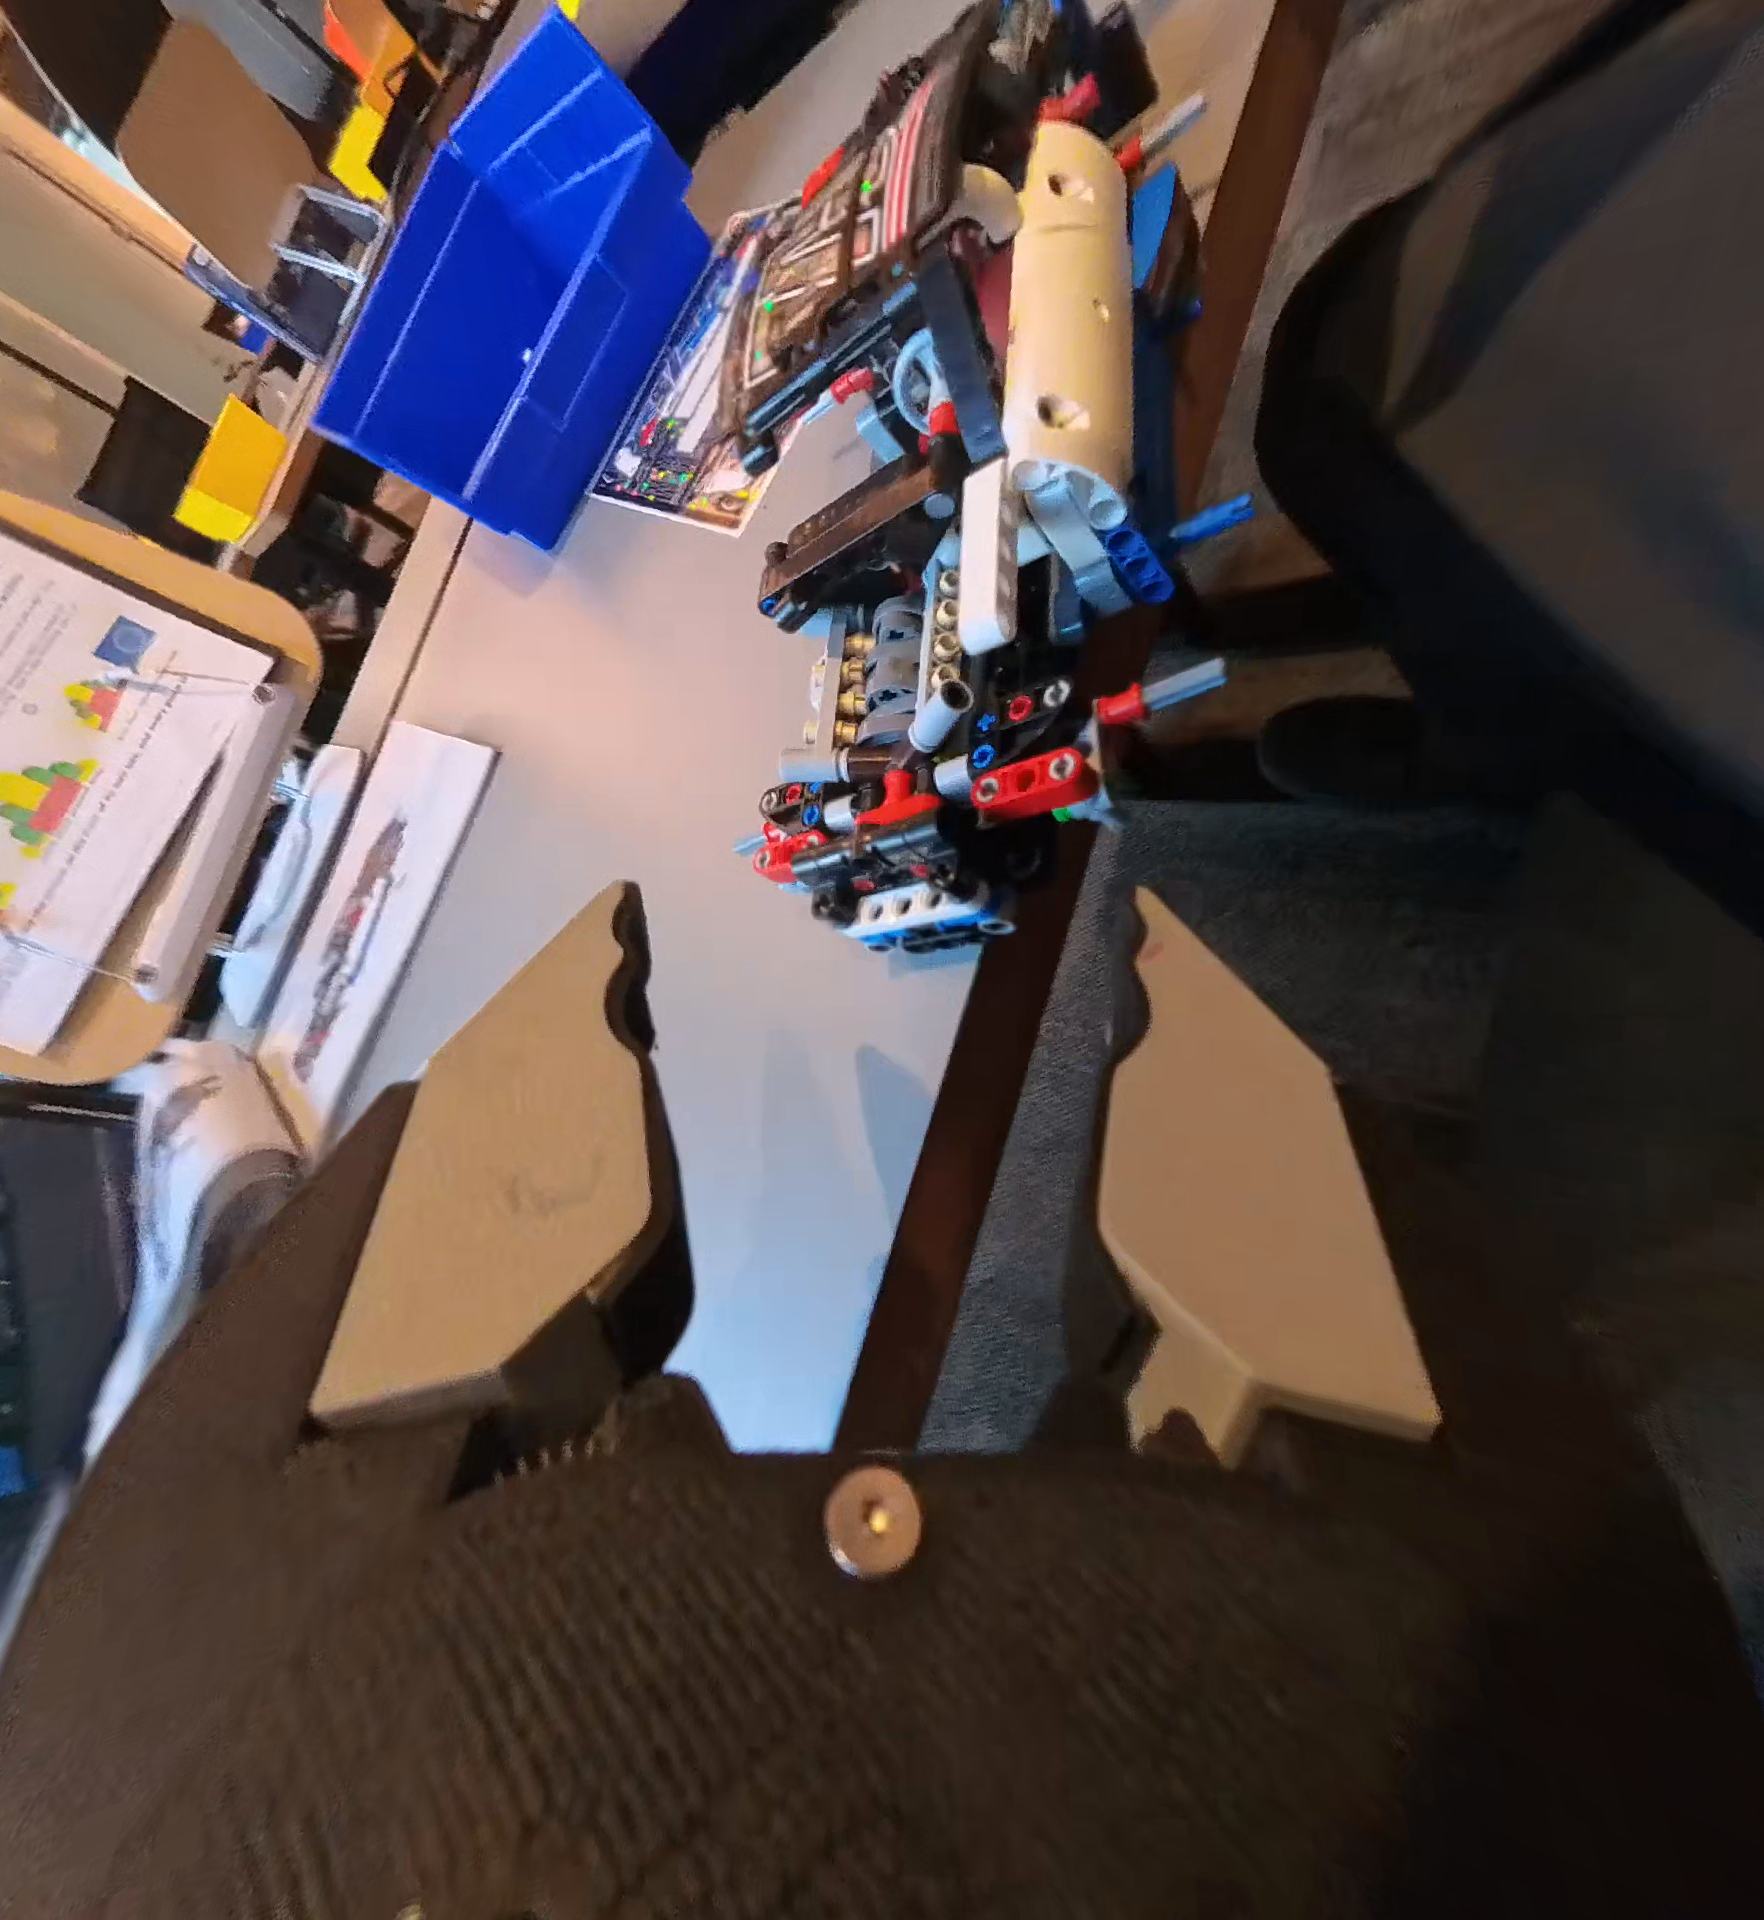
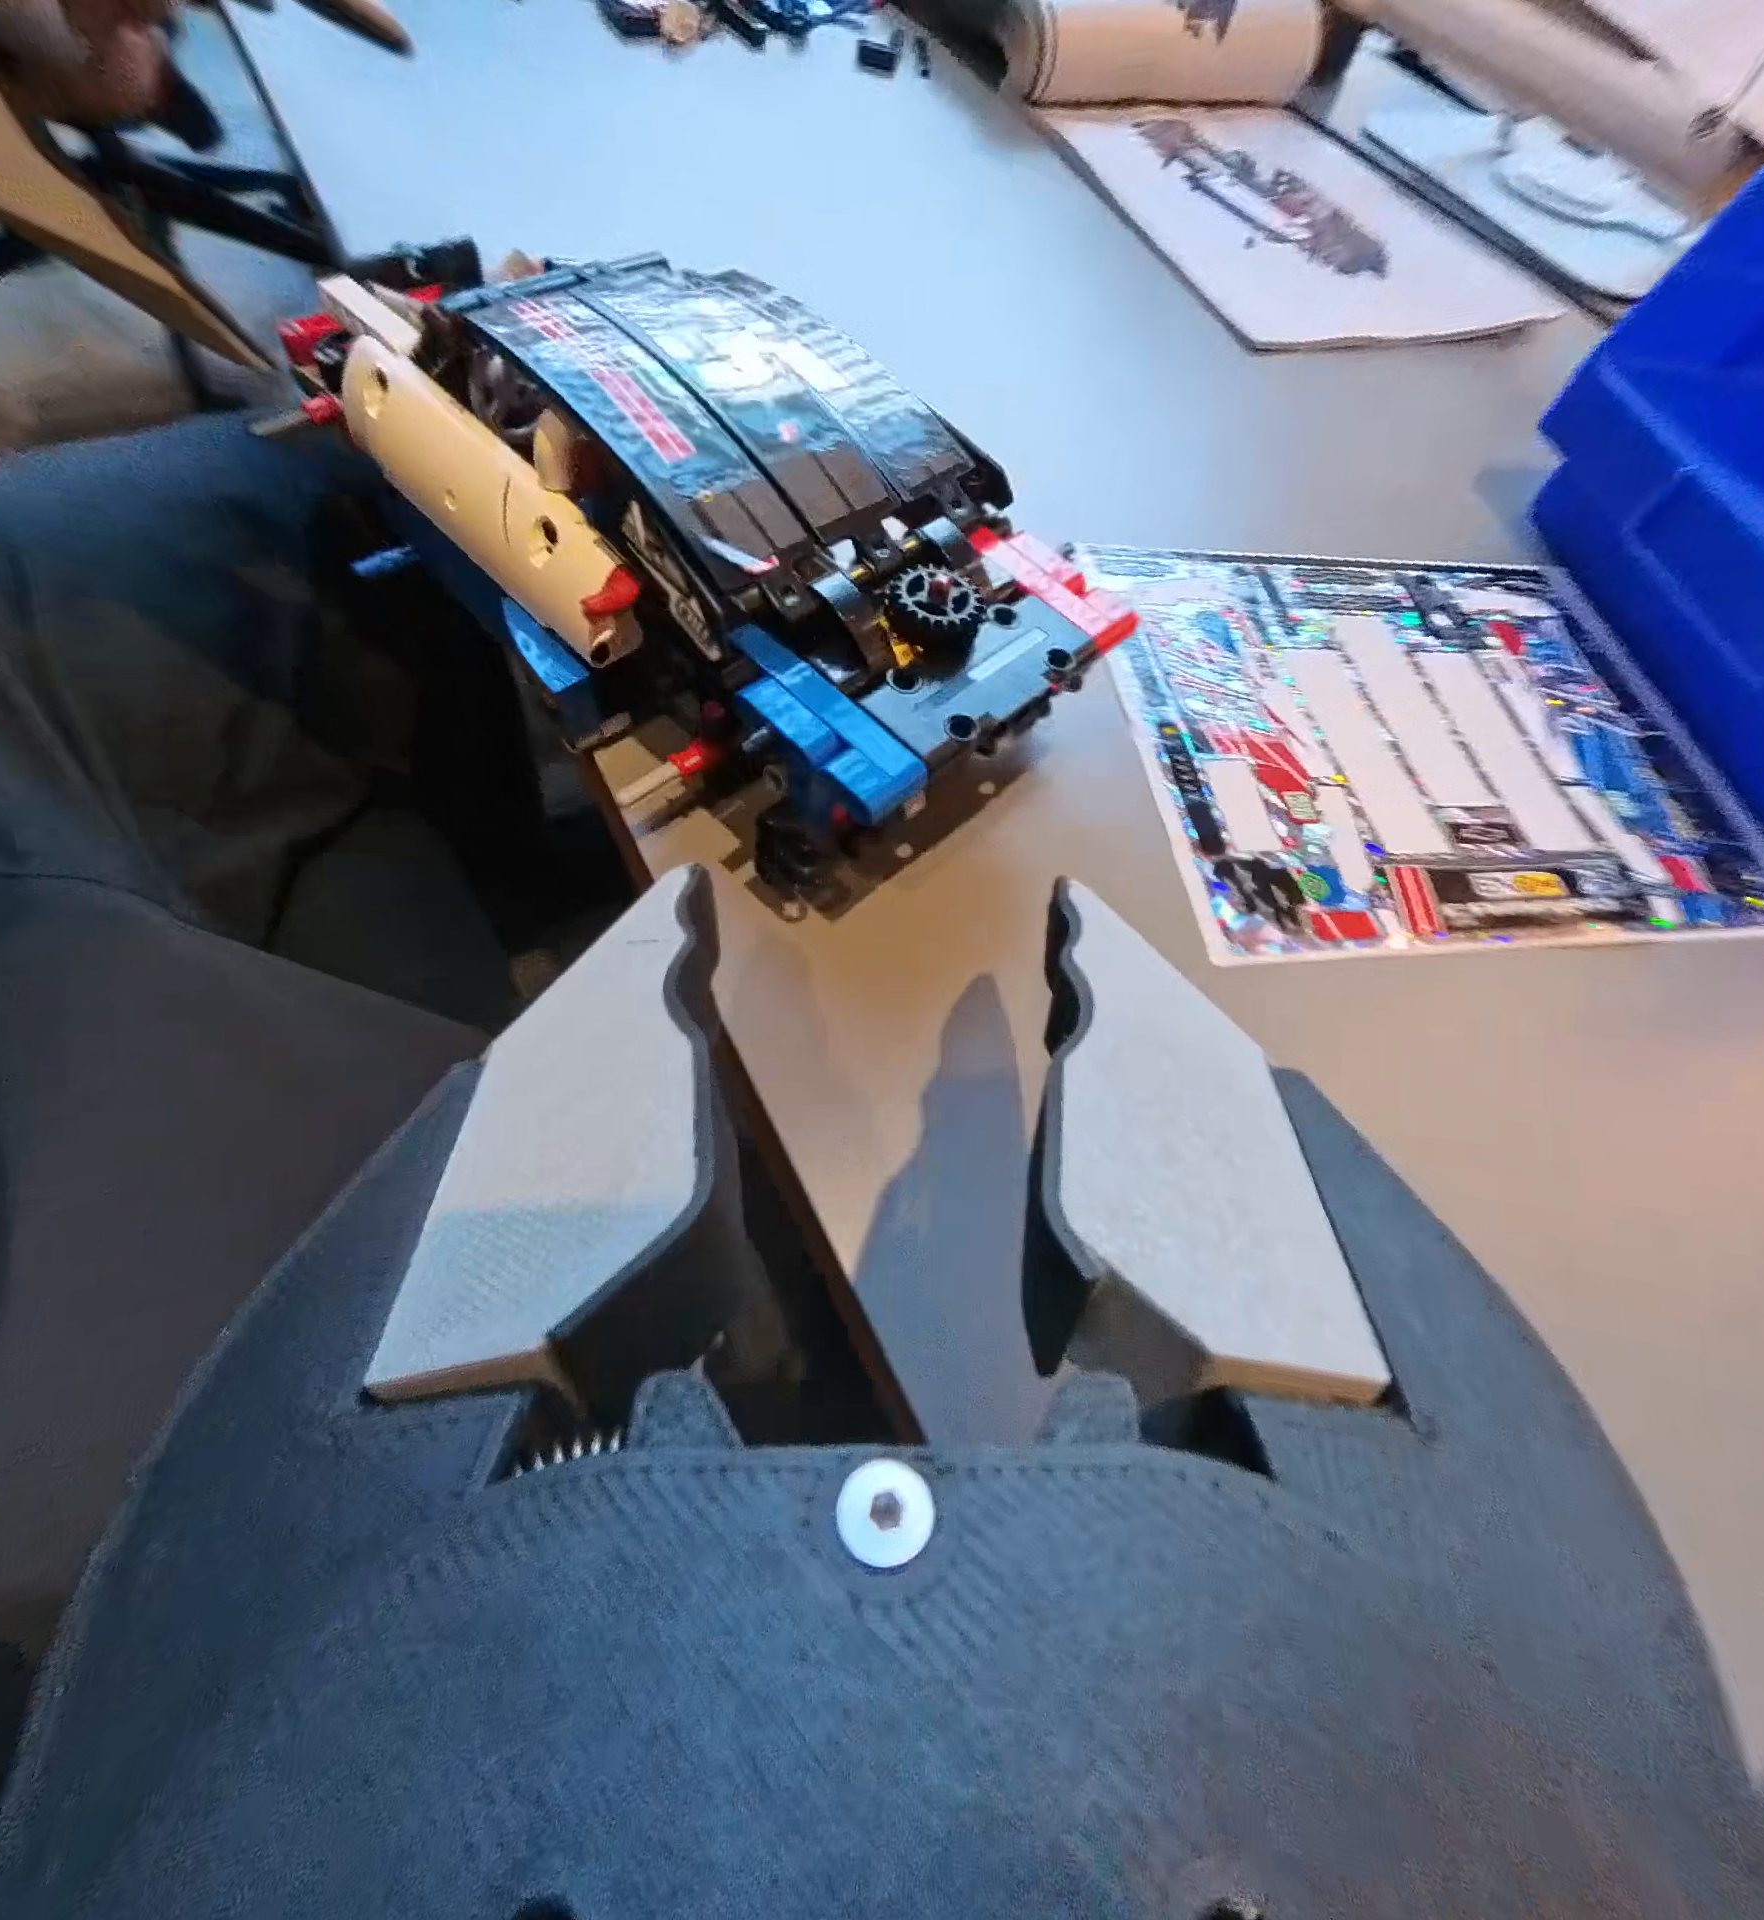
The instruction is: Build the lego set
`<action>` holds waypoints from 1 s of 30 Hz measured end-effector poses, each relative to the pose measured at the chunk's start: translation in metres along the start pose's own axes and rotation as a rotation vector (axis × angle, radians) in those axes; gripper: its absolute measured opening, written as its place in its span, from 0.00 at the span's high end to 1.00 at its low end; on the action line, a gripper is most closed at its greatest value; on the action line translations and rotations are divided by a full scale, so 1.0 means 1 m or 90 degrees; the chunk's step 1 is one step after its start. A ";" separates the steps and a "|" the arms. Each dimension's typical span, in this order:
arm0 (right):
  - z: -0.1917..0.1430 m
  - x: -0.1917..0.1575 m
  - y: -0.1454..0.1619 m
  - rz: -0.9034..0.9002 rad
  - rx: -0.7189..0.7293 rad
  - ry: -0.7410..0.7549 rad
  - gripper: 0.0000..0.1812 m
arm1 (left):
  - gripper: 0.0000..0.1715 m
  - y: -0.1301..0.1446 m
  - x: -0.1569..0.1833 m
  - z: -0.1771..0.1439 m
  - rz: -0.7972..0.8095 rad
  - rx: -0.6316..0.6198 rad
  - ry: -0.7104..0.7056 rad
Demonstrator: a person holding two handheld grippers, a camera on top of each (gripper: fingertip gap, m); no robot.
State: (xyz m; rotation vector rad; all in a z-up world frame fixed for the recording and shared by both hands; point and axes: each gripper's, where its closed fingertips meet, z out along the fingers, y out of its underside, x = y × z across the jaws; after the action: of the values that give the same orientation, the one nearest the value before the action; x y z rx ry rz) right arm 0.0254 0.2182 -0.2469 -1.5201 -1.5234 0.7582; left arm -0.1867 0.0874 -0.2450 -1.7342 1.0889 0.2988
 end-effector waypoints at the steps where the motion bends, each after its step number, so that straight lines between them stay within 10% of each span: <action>1: 0.005 -0.001 -0.001 0.008 0.004 -0.025 0.64 | 0.51 0.000 0.000 0.005 0.024 -0.007 -0.008; 17: 0.048 -0.027 0.013 -0.091 -0.091 -0.050 0.61 | 0.65 -0.005 0.025 0.049 0.320 -0.021 -0.095; 30: 0.041 -0.040 0.008 -0.090 -0.034 -0.015 0.67 | 0.78 -0.018 0.022 0.029 0.297 0.039 -0.098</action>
State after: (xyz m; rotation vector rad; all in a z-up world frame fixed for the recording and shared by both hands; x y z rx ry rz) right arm -0.0097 0.1855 -0.2787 -1.4296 -1.6620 0.6602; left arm -0.1520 0.1020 -0.2608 -1.3628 1.3636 0.6684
